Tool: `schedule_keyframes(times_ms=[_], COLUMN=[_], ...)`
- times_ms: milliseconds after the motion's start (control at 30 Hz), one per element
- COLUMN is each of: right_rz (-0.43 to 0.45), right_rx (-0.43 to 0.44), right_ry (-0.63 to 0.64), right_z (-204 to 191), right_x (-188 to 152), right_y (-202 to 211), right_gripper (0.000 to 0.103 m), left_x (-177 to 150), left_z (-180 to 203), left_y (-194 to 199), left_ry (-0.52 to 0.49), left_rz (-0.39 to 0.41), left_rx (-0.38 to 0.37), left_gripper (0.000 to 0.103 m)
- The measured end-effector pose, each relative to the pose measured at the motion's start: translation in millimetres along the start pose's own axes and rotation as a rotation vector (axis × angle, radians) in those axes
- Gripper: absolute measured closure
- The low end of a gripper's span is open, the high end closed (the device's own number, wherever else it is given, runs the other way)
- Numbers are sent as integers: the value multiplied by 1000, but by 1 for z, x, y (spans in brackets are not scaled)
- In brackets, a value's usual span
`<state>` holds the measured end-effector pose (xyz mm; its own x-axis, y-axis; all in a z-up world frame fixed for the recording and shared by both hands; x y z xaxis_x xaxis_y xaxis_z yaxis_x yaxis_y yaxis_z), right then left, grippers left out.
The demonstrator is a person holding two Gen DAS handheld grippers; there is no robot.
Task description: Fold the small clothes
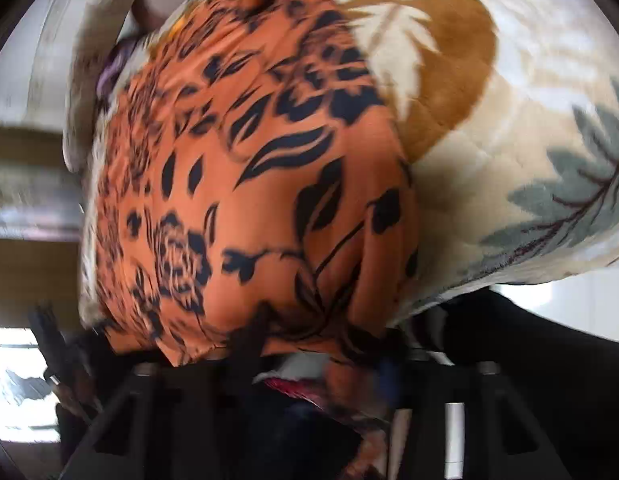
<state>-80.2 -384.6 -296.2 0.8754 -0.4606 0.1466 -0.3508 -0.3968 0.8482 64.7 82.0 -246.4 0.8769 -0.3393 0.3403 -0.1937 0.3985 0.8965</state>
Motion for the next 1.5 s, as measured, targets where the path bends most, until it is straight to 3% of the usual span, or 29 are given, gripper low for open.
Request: schedule_keyframes(times_ms=[33,133,167,200,233,300,333,367,400,567,633,833,1033,1200,1267,1333,1400,1433,1500], right_rz=[2,47,63,84,110,156,168,179,186,163,149,180,291,415,364,247,152,144,113], right_rx=[37,126,157,197,235,275,280,286,297,254,242,256,282,298,206,229,179,140,100], right_ry=[15,75,87,96,106,131,134,131,128,128,122,129,127,76,82,62,85,107,92], right_z=[-6,-28,-33,-39,-45,-54,-61,-63,-64,-68,-68,-78,-83,-75,-76,-76,-80,-81,-72], right_x=[-1,1,2,5,8,15,17,19,22,29,34,48,76,136,157,162,148,137,109], right_y=[8,41,51,62,74,93,97,100,101,89,86,91,118,139,132,117,104,101,89], right_gripper=[88,89,89,89,89,89,89,89,89,89,89,89,89,90,90,86,86,86,73], left_x=[0,0,-1,-1,-1,-1,0,2,5,20,29,63,106,169,185,187,179,174,164], left_z=[2,4,5,7,8,12,13,12,12,10,11,3,-9,-14,-18,-18,-14,-13,-13], left_y=[2,2,-1,-6,-7,-11,-12,-11,-11,7,23,67,91,87,77,71,72,74,76], left_ry=[-12,-22,-17,-17,-26,-60,-63,-60,-54,-40,-27,9,46,63,72,80,49,37,37], left_rz=[6,-14,-37,-60,-65,-81,-81,-79,-78,-32,12,151,257,299,274,258,264,271,275], left_rx=[-8,-5,-8,-20,-24,0,0,-8,-12,-79,-147,-232,-264,-235,-214,-214,-199,-198,-200], left_gripper=[93,85,67,55,55,60,69,93,95,97,97,97,97,97,97,97,97,97,97])
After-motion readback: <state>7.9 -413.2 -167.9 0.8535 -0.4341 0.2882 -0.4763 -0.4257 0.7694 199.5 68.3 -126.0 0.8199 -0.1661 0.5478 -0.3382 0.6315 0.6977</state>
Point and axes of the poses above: each gripper's, at about its wrist camera, not at the fingertips, and y roughly against the way its jaws point, z to its right, x to its top, the point moved 1 cm from there along -y, roughly the way its jaws point, and after that the axes turned 5 degrees about z, right-handed, at the moved point
